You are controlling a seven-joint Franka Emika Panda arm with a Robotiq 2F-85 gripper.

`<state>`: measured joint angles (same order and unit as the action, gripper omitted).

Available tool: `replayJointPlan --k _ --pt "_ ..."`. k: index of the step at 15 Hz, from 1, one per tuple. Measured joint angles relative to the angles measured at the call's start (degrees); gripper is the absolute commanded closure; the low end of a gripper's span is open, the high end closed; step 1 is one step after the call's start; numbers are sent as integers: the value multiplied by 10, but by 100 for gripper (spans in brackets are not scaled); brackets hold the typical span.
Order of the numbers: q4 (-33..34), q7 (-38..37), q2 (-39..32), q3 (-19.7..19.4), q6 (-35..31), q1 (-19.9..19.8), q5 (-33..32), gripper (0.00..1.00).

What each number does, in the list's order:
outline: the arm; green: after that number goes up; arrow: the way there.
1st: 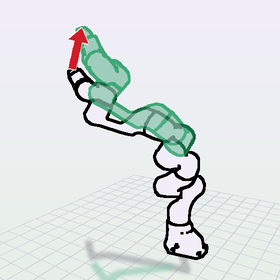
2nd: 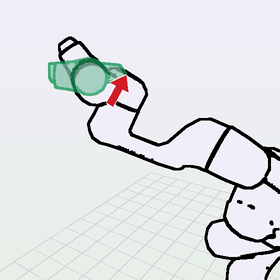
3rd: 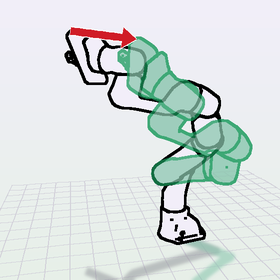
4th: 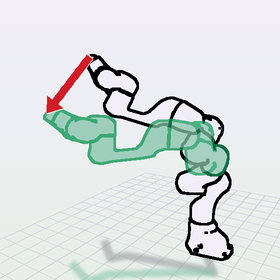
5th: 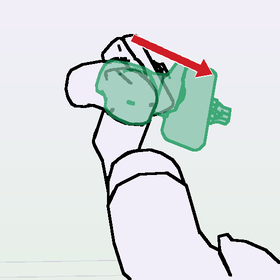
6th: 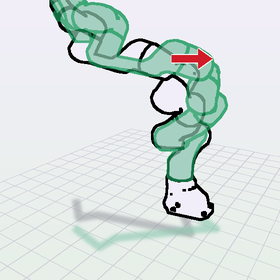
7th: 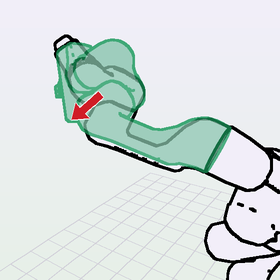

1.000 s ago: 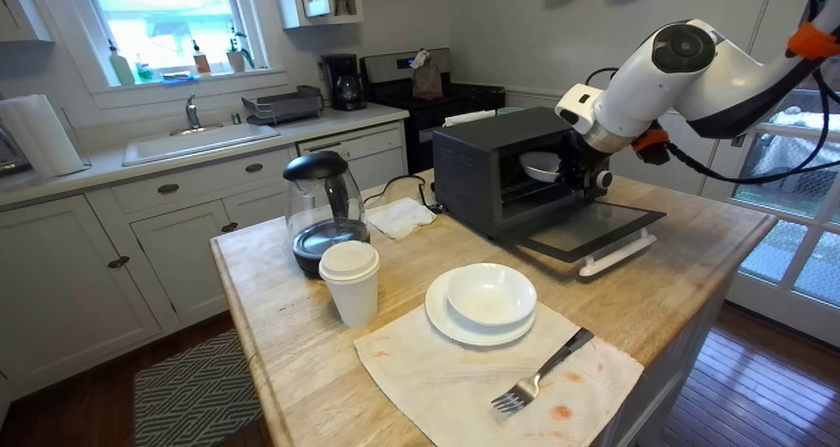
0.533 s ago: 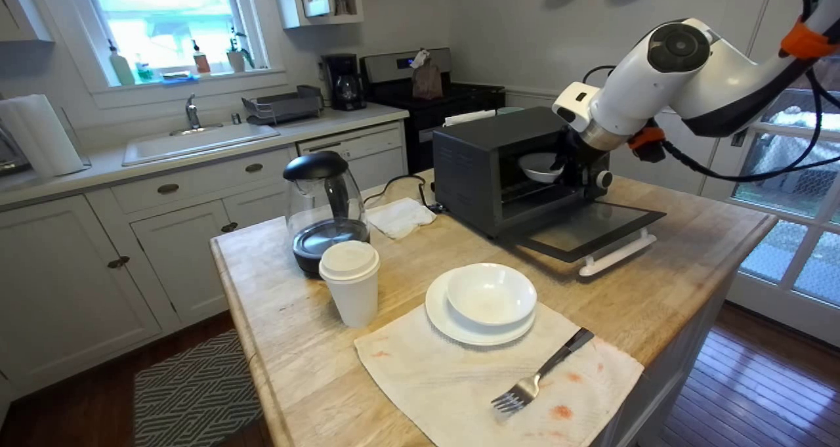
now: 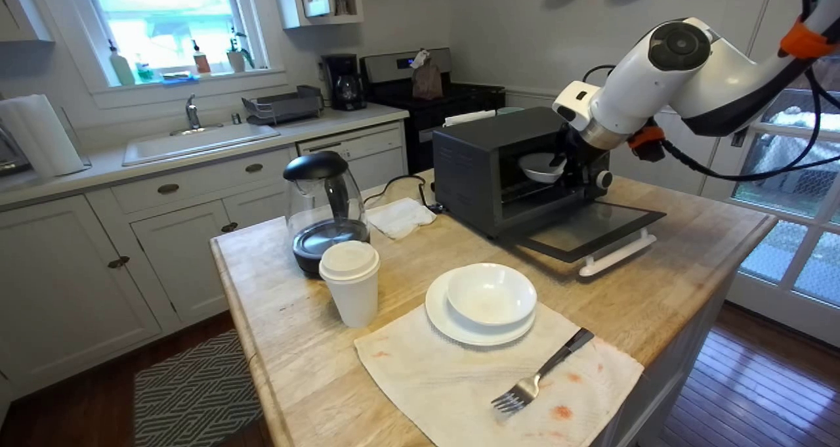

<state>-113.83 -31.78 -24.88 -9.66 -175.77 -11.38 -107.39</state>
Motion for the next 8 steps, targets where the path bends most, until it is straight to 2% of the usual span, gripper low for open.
replayJointPlan --k 1,2,4,5,8 --pt "0 0 0 0 0 0 0 50" --pt "0 -1 0 0 0 0 0 45" --pt "1 -2 0 0 0 -1 0 21" --pt "1 -2 0 0 0 -1 0 20" --pt "-1 -3 0 0 0 -3 0 1"
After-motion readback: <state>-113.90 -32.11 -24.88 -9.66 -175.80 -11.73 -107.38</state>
